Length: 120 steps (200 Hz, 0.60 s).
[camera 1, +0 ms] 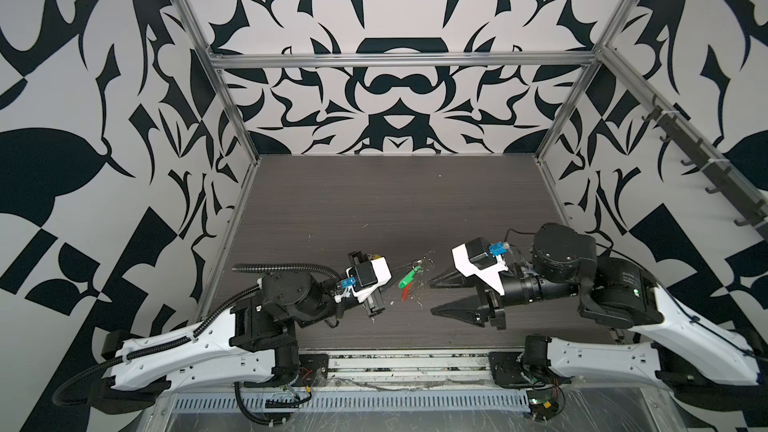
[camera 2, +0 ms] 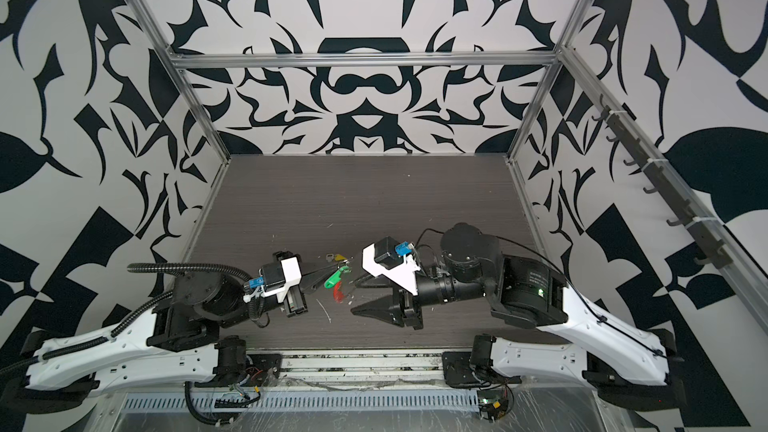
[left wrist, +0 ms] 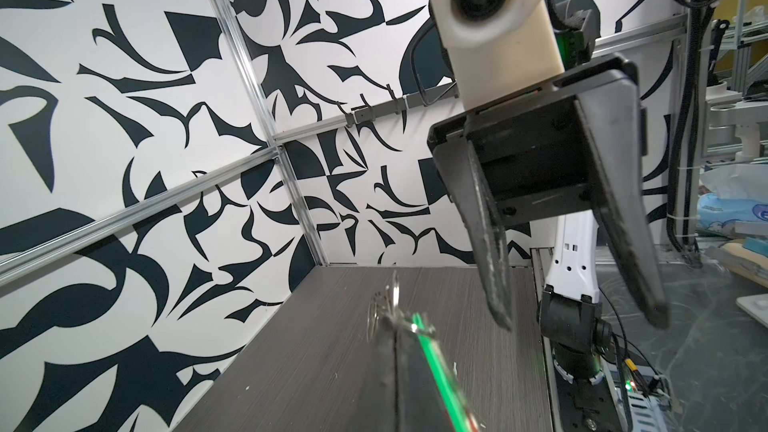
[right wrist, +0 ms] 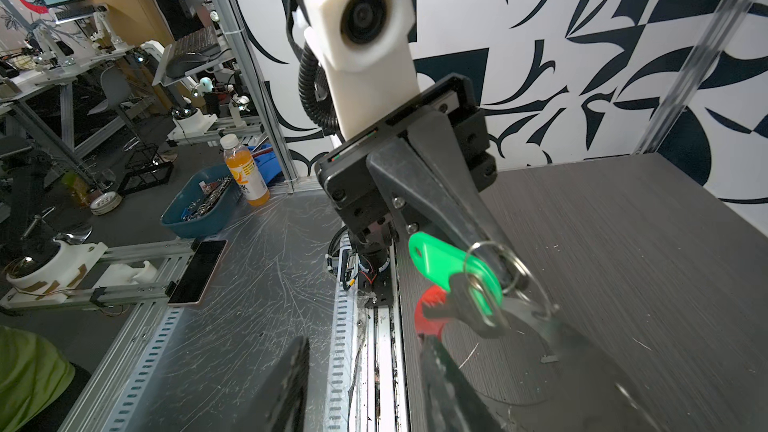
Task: Remove the keys from the keyring
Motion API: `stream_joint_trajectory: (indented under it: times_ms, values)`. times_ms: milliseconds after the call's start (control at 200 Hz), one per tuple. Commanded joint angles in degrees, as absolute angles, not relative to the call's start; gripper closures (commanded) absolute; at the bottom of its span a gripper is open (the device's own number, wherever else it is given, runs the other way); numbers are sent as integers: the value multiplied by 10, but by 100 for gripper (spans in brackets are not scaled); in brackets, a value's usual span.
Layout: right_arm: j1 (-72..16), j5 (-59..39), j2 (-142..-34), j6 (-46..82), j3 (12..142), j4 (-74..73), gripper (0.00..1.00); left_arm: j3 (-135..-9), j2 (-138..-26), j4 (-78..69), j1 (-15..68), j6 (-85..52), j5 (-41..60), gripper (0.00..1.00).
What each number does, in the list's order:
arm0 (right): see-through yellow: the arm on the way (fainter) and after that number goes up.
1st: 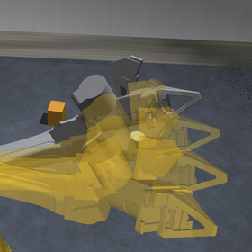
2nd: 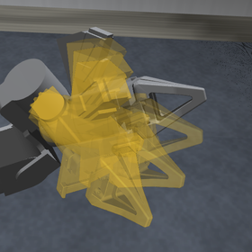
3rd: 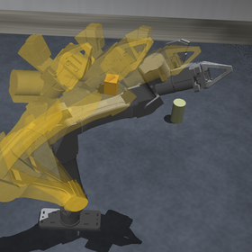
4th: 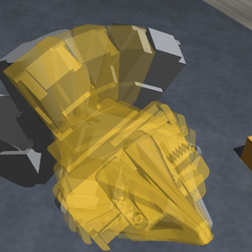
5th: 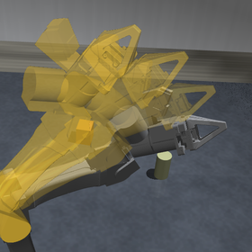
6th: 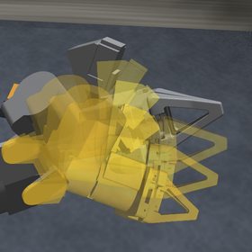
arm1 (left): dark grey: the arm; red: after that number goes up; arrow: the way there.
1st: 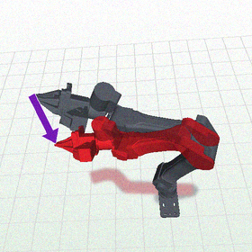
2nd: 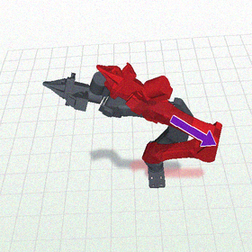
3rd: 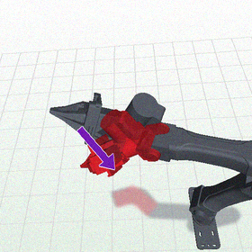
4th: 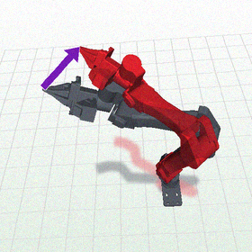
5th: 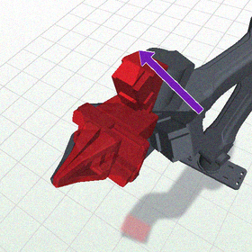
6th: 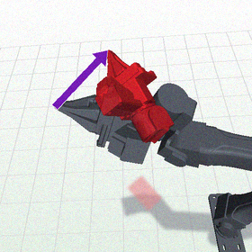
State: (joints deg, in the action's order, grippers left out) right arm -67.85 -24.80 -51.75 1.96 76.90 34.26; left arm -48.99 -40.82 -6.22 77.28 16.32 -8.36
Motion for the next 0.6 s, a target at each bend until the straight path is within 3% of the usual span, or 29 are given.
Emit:
stream_joint_trajectory:
  times_ms: [0, 320, 595]
  values:
    - [-681, -225, -502, 30, 756, 299, 55, -481, -391, -86, 773, 157, -77, 100]
    - [-681, -47, -448, 27, 680, 207, 57, -495, -389, -22, 773, 126, -62, 100]
    - [-681, -69, -506, -19, 721, 250, 55, -511, -394, 37, 773, 92, -41, 100]
